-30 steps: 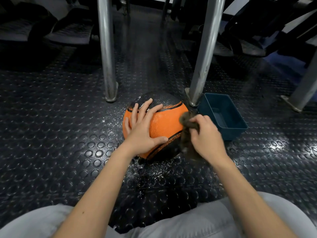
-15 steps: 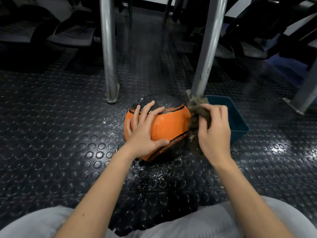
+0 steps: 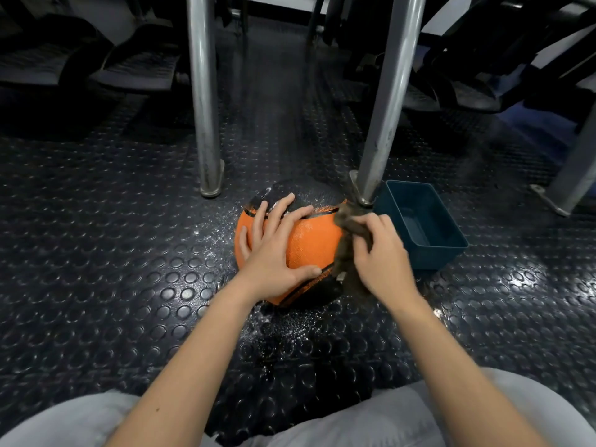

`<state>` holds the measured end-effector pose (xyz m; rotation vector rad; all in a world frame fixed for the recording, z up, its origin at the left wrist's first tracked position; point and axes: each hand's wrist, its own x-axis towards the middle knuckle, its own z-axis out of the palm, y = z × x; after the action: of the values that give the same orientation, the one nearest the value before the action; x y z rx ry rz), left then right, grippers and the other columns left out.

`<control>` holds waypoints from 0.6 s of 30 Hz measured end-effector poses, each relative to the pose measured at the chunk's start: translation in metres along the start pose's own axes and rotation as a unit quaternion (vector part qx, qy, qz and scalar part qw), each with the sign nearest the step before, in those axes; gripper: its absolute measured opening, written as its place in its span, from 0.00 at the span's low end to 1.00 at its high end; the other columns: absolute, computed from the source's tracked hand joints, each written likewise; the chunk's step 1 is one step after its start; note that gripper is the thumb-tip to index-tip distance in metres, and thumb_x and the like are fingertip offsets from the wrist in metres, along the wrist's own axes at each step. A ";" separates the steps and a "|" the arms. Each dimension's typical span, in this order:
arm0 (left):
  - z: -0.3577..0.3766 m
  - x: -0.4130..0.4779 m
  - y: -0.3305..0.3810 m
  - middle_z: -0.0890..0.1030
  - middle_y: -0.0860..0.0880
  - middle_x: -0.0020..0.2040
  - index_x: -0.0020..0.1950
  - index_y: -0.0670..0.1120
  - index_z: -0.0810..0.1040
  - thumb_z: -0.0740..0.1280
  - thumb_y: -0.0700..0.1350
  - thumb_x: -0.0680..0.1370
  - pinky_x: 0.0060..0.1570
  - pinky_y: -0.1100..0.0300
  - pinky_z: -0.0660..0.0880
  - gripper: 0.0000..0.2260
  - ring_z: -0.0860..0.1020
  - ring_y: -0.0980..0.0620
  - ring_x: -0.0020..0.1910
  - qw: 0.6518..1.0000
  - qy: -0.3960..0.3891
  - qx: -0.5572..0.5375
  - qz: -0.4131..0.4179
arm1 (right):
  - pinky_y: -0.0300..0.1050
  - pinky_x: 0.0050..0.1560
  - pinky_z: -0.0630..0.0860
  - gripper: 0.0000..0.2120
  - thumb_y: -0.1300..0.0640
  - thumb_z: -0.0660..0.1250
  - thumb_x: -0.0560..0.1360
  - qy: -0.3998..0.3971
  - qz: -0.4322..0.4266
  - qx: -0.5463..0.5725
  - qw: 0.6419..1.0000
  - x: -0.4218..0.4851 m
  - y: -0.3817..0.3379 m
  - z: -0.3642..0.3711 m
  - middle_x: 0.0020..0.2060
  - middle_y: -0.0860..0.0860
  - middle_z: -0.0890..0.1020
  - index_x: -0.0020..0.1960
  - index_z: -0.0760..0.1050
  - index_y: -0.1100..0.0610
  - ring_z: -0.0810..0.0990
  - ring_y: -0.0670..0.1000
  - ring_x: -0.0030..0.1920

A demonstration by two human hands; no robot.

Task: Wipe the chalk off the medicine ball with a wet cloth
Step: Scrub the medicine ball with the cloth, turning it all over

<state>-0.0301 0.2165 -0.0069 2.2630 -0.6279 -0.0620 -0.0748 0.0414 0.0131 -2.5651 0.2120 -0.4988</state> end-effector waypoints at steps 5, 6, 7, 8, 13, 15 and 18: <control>0.002 0.000 -0.004 0.44 0.67 0.75 0.63 0.73 0.53 0.75 0.58 0.66 0.71 0.45 0.35 0.37 0.36 0.61 0.73 1.000 0.005 0.002 0.000 | 0.32 0.47 0.65 0.11 0.63 0.62 0.77 0.148 0.072 0.048 0.985 0.011 0.010 -0.028 0.52 0.52 0.71 0.57 0.75 0.56 0.72 0.44 0.47; 0.002 0.000 -0.004 0.44 0.67 0.75 0.63 0.73 0.53 0.75 0.59 0.66 0.71 0.45 0.35 0.37 0.36 0.61 0.73 1.000 0.006 0.002 0.001 | 0.27 0.48 0.64 0.11 0.64 0.63 0.76 0.180 0.035 0.096 0.978 0.009 0.002 -0.029 0.52 0.53 0.71 0.57 0.75 0.57 0.71 0.39 0.46; 0.002 0.000 -0.004 0.44 0.68 0.74 0.63 0.73 0.53 0.75 0.61 0.65 0.71 0.45 0.35 0.37 0.36 0.62 0.73 1.000 0.009 0.001 0.002 | 0.25 0.51 0.64 0.12 0.66 0.63 0.75 0.186 -0.013 0.123 0.975 0.006 -0.006 -0.026 0.51 0.53 0.71 0.56 0.76 0.57 0.70 0.36 0.47; 0.003 0.000 -0.005 0.45 0.68 0.74 0.63 0.74 0.52 0.74 0.64 0.64 0.71 0.45 0.35 0.37 0.36 0.63 0.72 1.000 0.014 0.002 0.005 | 0.27 0.53 0.66 0.12 0.67 0.63 0.74 0.164 -0.061 0.116 0.978 0.002 -0.010 -0.018 0.50 0.52 0.71 0.56 0.77 0.58 0.70 0.36 0.48; 0.002 0.000 -0.002 0.45 0.69 0.73 0.63 0.73 0.51 0.76 0.58 0.66 0.71 0.46 0.36 0.39 0.37 0.63 0.72 1.000 0.010 0.005 0.003 | 0.36 0.53 0.68 0.14 0.65 0.65 0.74 0.044 -0.056 0.021 0.997 0.004 0.001 -0.008 0.47 0.47 0.71 0.58 0.79 0.55 0.67 0.38 0.46; 0.002 0.000 -0.002 0.43 0.72 0.70 0.65 0.71 0.50 0.75 0.58 0.66 0.71 0.45 0.35 0.40 0.36 0.63 0.72 1.000 0.006 0.007 0.006 | 0.38 0.55 0.69 0.15 0.66 0.65 0.74 0.110 -0.051 0.030 0.992 0.006 -0.001 -0.022 0.48 0.48 0.71 0.59 0.78 0.57 0.67 0.38 0.48; 0.002 0.000 -0.001 0.43 0.72 0.70 0.67 0.70 0.49 0.75 0.58 0.67 0.71 0.45 0.35 0.41 0.36 0.61 0.73 1.000 0.000 0.012 -0.001 | 0.32 0.58 0.67 0.15 0.68 0.64 0.73 0.224 -0.113 0.098 0.963 0.004 -0.012 -0.027 0.50 0.53 0.70 0.60 0.77 0.62 0.69 0.43 0.52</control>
<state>-0.0304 0.2159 -0.0097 2.2870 -0.6301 -0.0545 -0.0812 0.0380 0.0420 -2.2617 0.0211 -1.1292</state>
